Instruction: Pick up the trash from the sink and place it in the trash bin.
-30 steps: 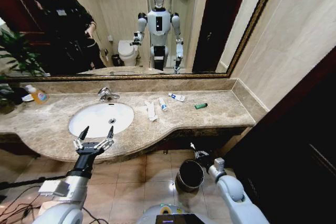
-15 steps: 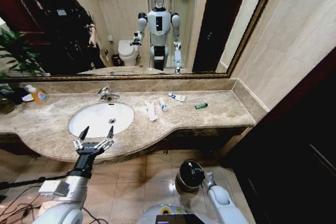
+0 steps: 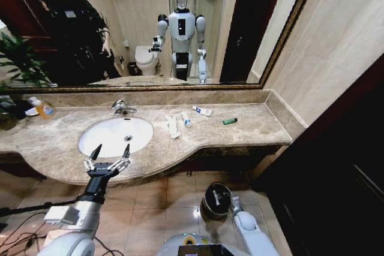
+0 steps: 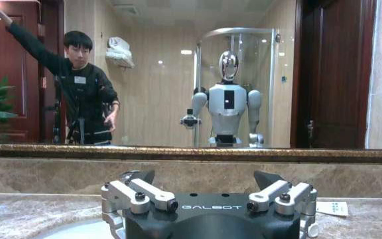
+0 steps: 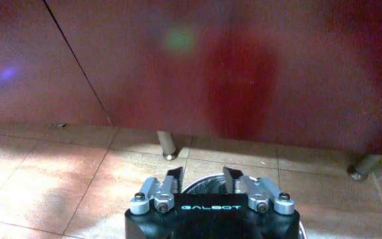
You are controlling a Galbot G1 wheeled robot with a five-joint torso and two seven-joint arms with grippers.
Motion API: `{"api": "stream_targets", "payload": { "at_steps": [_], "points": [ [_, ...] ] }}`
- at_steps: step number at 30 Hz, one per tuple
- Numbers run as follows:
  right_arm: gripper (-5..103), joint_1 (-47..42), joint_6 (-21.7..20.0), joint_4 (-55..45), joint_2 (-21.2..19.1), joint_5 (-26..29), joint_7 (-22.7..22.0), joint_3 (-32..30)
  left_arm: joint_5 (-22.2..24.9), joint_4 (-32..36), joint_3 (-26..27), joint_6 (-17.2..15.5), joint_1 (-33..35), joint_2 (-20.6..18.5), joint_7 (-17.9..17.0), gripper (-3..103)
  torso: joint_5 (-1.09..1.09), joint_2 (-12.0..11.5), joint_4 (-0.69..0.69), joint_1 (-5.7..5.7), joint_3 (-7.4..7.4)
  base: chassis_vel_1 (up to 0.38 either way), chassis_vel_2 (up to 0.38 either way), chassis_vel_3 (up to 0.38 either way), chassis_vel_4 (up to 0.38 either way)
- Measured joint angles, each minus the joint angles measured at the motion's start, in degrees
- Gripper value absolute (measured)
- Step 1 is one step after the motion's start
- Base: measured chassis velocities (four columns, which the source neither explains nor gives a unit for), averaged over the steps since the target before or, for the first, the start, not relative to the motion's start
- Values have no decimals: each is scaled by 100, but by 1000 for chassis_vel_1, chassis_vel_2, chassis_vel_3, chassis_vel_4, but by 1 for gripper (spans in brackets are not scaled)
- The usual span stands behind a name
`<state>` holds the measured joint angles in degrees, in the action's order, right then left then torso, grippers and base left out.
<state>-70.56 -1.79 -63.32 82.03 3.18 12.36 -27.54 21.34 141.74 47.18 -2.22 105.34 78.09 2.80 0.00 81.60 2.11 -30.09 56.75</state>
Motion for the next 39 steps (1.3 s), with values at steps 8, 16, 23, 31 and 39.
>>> {"api": "stream_targets", "payload": {
  "at_steps": [8,16,23,31,39],
  "points": [
    [69,3,6,-15,-1,-1,-9,4,0,0,0,0,0,0,0,100,0,0,0,0,0,0,0,0,0],
    [95,-16,15,-38,-4,16,-19,3,0,0,0,0,0,0,0,100,0,0,0,0,0,0,0,0,0],
    [100,-42,6,-94,-2,33,-34,3,0,0,0,0,0,0,0,100,1,0,0,0,0,0,0,0,0],
    [100,-310,-188,-716,-163,376,-48,-5,0,0,0,0,0,0,0,100,1,0,0,0,0,0,0,0,0],
    [100,-949,-105,-2390,-448,1002,-231,-39,0,0,0,0,0,0,0,100,1,0,0,0,0,0,0,0,0]
  ]
}}
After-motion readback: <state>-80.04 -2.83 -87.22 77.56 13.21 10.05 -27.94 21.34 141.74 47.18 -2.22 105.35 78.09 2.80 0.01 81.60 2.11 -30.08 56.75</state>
